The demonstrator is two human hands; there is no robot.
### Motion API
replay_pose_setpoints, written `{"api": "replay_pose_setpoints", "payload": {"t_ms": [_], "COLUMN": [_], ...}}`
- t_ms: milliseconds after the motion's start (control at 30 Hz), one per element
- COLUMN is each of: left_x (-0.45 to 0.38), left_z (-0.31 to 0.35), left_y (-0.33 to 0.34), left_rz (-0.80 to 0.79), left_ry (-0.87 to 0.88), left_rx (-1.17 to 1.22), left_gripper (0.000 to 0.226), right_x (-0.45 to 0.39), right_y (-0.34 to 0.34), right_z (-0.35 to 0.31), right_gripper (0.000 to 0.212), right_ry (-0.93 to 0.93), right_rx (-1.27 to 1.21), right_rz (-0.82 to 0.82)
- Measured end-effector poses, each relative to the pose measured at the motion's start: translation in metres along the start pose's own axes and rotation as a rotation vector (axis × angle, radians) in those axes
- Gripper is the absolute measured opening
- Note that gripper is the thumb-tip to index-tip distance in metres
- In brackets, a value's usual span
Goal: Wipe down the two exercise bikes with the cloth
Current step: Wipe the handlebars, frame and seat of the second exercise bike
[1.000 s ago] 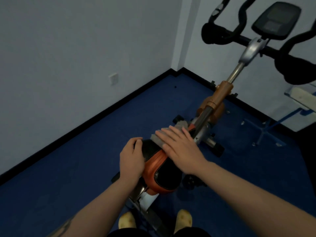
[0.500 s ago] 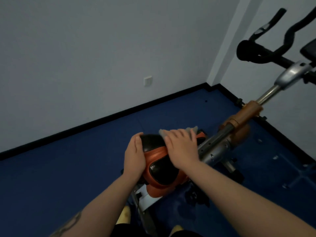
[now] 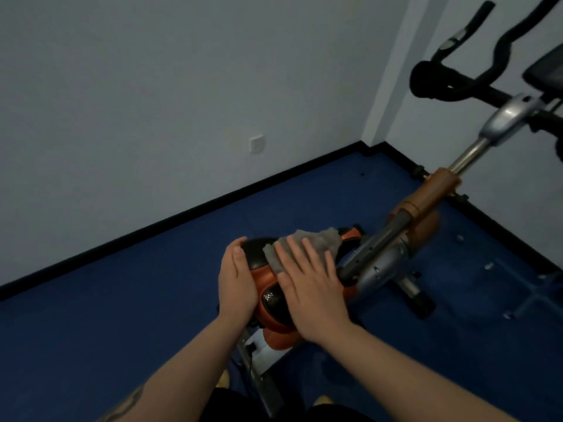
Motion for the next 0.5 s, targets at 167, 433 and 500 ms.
{"api": "replay_pose_setpoints", "payload": {"t_ms": [167,433,500], "left_x": [-0.002,-0.025,-0.027], "left_z": [0.000,-0.004,0.002], "left_y": [-0.006,-0.022,-0.023], "left_rz": [-0.032,-0.380,-0.480], "left_ry": [0.040,0.248,0.288], "left_rx": [-0.108,-0.234,-0.220], "left_gripper": [0.039,0.049,0.046], "right_x": [-0.007,0.002,0.000], "right_y": [0.001,0.011,0.011], "right_z": [-0.006,-0.030,-0.033], "right_gripper": [0.071,0.067,0.056], "right_ry": [0.267,0.546,0.671], "right_rx": [-0.122,-0.337,-0.342], "right_rz": [0.132,0.183,0.190]}}
Point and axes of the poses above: each hand's wrist, its own x-axis away from the middle knuckle, its own y-axis out of the palm, z = x × y, the point moved 4 cm from there along -x, towards the middle knuckle, and after that the axes turned 14 degrees about -z, right-handed, at the moved point
